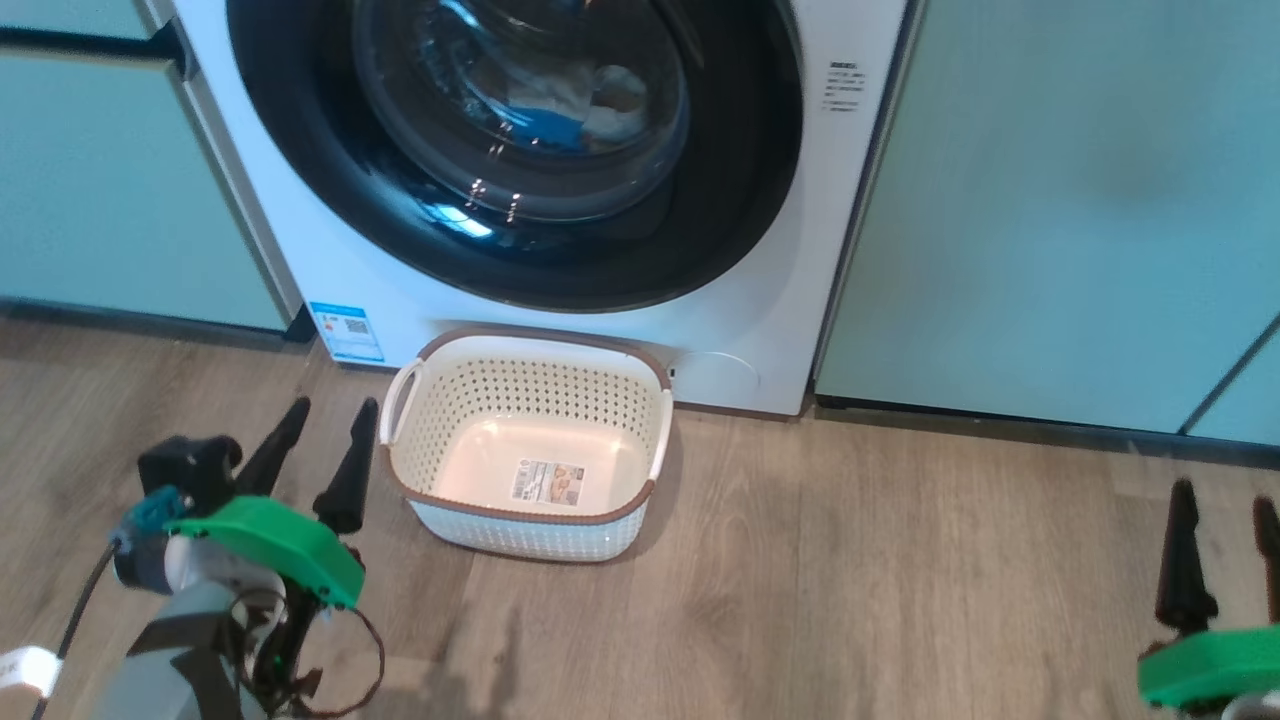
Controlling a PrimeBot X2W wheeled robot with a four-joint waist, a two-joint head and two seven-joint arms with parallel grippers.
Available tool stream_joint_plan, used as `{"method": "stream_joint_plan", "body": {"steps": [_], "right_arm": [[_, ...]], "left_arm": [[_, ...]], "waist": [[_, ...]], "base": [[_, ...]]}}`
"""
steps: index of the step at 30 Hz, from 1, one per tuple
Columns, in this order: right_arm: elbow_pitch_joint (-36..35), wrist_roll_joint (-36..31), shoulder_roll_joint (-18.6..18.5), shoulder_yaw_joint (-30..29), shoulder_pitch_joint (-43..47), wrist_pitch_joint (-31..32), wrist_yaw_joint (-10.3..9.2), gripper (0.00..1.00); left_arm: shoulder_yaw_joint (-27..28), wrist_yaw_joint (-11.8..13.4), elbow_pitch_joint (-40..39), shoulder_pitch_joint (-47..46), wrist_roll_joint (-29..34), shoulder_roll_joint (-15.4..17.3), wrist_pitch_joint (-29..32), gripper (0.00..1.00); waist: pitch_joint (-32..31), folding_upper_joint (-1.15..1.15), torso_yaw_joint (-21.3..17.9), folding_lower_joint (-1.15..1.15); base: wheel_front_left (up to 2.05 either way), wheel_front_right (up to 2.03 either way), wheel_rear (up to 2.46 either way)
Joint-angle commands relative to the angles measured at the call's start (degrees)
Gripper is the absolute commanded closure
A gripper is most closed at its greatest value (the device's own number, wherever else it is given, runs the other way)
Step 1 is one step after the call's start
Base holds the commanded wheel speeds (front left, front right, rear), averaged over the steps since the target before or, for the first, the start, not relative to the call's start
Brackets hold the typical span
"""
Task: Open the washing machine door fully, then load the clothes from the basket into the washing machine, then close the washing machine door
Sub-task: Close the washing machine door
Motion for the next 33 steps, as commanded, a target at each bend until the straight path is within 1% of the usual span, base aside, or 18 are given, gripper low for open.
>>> {"method": "stream_joint_plan", "body": {"steps": [1,4,8,18,33], "right_arm": [[-2.4,0.2,-0.2,1.3,-0.9,-0.3,0.19,0.00],[-2.6,0.4,-0.2,1.9,0.9,-0.3,0.19,0.00],[-2.7,1.0,-0.2,2.2,1.9,-0.3,0.19,0.00],[-3.3,2.1,-0.2,2.2,2.9,-0.3,0.19,0.00],[-2.8,1.9,-0.2,2.1,2.9,-0.3,0.19,0.00]], "left_arm": [[2.0,0.0,-1.5,-1.5,-0.2,2.3,-0.4,0.00],[1.4,0.0,-0.9,-1.4,1.2,2.2,-0.4,0.00],[2.2,0.0,-0.8,-1.0,1.9,1.7,-0.4,0.00],[3.0,0.0,-0.7,-0.8,2.3,1.8,-0.4,0.00],[3.4,0.0,-0.4,-0.8,2.2,1.5,-0.4,0.00]], "waist": [[-0.2,0.00,-0.7,0.01],[0.1,0.00,-1.5,0.01],[0.4,0.00,-2.0,0.01],[0.9,0.00,-2.0,0.01],[1.0,0.00,-1.7,0.01]], "base": [[0.00,0.00,0.00],[0.00,0.00,0.00],[0.00,0.00,0.00],[0.00,0.00,0.00],[0.00,0.00,0.00]]}}
